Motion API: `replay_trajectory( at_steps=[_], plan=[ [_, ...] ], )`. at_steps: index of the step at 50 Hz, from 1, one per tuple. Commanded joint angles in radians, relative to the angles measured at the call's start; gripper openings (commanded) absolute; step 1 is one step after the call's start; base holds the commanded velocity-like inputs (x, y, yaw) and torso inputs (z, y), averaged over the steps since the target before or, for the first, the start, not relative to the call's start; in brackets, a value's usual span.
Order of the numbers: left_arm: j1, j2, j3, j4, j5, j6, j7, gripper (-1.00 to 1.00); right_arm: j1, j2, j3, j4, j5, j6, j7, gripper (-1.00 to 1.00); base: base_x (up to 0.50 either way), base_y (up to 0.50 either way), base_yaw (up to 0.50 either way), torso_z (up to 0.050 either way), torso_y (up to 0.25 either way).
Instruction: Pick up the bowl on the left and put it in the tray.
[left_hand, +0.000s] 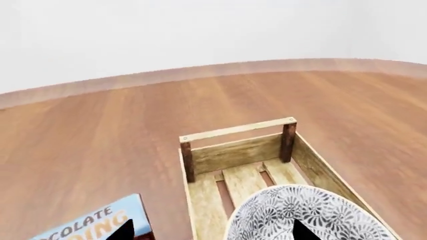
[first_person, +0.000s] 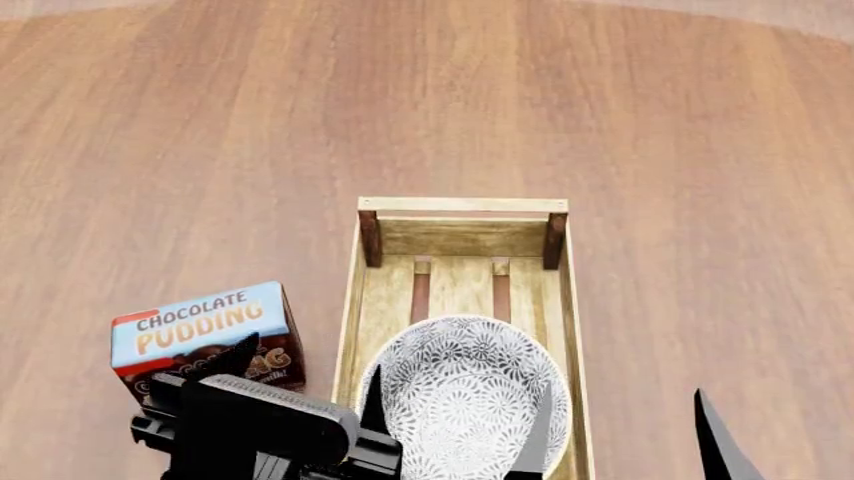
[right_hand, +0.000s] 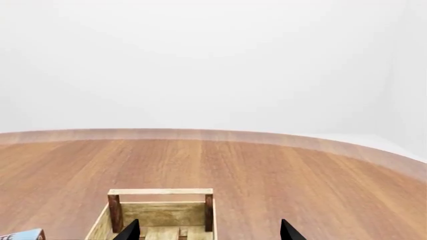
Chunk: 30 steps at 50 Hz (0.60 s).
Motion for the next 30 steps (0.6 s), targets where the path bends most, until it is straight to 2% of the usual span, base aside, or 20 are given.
replay_trajectory(
  at_steps=[1,15,30],
  plan=[
    [-0.012,-0.073,-0.005,0.182,0.045,-0.083,-0.038,1.00,-0.001,-0.023,0.011,0.011,-0.027,-0.011,-0.030,1.00,0.00,0.00,0.00,0.000,0.000],
    [0.006,-0.194,-0.013,0.325,0.077,-0.110,-0.104,1.00,-0.002,-0.023,0.005,0.014,-0.031,-0.015,-0.028,1.00,0.00,0.00,0.00,0.000,0.000],
    [0.098,-0.339,-0.046,0.429,0.115,-0.050,-0.182,1.00,-0.003,-0.019,0.000,0.006,-0.032,-0.008,-0.023,1.00,0.00,0.00,0.00,0.000,0.000]
  ],
)
